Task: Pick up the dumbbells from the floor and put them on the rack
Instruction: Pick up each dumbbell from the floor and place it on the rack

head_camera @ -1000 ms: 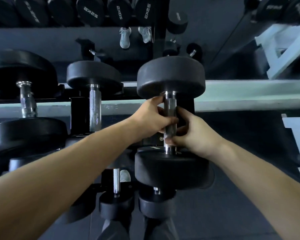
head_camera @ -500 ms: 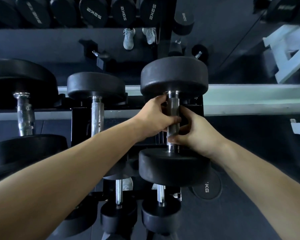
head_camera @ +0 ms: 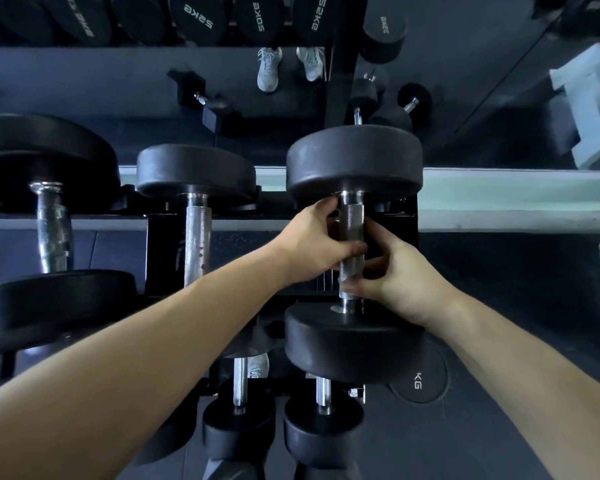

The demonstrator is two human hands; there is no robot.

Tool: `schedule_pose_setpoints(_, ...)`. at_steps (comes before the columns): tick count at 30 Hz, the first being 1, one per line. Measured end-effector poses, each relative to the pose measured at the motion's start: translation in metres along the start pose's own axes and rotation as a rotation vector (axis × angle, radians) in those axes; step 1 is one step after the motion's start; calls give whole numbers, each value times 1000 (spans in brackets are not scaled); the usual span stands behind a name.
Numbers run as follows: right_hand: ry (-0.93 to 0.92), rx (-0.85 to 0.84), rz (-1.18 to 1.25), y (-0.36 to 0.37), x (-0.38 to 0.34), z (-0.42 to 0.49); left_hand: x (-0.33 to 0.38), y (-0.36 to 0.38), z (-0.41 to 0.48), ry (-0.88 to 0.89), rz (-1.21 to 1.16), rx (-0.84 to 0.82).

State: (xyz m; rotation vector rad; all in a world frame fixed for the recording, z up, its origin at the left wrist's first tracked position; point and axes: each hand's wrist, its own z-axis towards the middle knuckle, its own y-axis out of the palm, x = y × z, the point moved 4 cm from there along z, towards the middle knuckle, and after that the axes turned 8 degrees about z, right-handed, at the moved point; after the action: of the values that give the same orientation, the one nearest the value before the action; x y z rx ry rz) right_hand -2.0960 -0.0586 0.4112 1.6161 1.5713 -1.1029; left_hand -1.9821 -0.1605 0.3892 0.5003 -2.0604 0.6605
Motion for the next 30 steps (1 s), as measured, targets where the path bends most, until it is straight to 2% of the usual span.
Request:
schedule_pose_setpoints(6,17,-14,-44,1,-3,-3,7,-3,-9,-34,46,16)
schedule_pose_setpoints(10,15,95,-44,-11,-5,-5,17,-10,-19,-19,107,43)
schedule_pose_setpoints(14,18,196,-148,-19,-12,-19,25,-18,-44,7,178,63)
schedule_pose_setpoints(20,-140,290,-199,-4,-43,-52,30,-44,-85,25,233,176)
schedule_pose_setpoints(30,-224,49,-158,107,-87,-60,12,-128,-151,80,158,377)
